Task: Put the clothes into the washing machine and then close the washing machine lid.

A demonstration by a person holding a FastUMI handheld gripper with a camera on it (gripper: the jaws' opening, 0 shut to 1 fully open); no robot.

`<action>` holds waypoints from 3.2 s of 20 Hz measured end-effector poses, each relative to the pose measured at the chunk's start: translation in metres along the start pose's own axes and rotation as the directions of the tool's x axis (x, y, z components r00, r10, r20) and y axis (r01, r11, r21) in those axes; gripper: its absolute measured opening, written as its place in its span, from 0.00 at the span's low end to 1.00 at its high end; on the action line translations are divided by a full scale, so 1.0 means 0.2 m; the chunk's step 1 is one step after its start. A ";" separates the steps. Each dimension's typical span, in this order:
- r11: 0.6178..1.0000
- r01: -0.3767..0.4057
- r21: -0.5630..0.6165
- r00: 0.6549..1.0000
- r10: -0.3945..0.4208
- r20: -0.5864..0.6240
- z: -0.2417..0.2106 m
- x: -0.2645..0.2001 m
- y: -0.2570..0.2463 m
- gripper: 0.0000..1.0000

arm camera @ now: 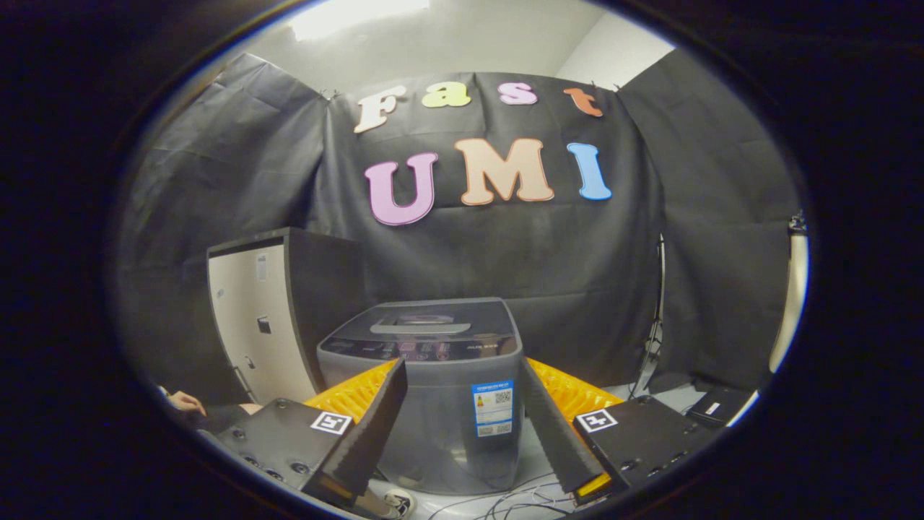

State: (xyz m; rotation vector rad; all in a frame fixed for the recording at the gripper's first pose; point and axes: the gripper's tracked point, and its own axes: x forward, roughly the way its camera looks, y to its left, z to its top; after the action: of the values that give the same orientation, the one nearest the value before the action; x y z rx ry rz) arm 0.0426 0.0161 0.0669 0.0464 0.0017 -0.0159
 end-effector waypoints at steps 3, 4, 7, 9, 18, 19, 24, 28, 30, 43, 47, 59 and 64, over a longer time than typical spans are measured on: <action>1.000 -0.004 0.005 1.000 0.004 -0.010 -0.04 0.00 0.00 0.97; 1.000 -0.008 0.003 1.000 0.008 -0.004 -0.04 -0.02 0.01 0.97; 0.999 -0.022 -0.024 1.000 0.022 -0.012 -0.04 -0.01 0.04 0.97; 0.997 -0.053 -0.065 0.999 0.052 -0.015 -0.06 -0.01 0.09 0.97; 0.996 -0.070 -0.055 0.998 0.069 -0.012 -0.05 0.00 0.10 0.98; 0.996 -0.070 -0.054 0.997 0.070 -0.014 -0.05 0.00 0.10 0.98; 0.996 -0.069 -0.055 0.998 0.069 -0.009 -0.05 -0.01 0.09 0.98; 0.996 -0.068 -0.055 0.998 0.068 -0.010 -0.06 0.00 0.09 0.98; 0.996 -0.068 -0.055 0.998 0.068 -0.010 -0.05 -0.01 0.09 0.98; 0.996 -0.068 -0.055 0.998 0.068 -0.010 -0.06 -0.01 0.09 0.98; 0.996 -0.068 -0.055 0.998 0.067 -0.009 -0.05 -0.01 0.09 0.98; 0.996 -0.068 -0.055 0.998 0.067 -0.008 -0.05 0.00 0.09 0.98; 0.997 -0.062 -0.055 0.998 0.062 -0.006 -0.05 0.00 0.09 0.98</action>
State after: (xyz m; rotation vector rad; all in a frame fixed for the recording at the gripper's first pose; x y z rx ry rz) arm 0.0426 0.0342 0.0574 -0.0083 0.0052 0.0464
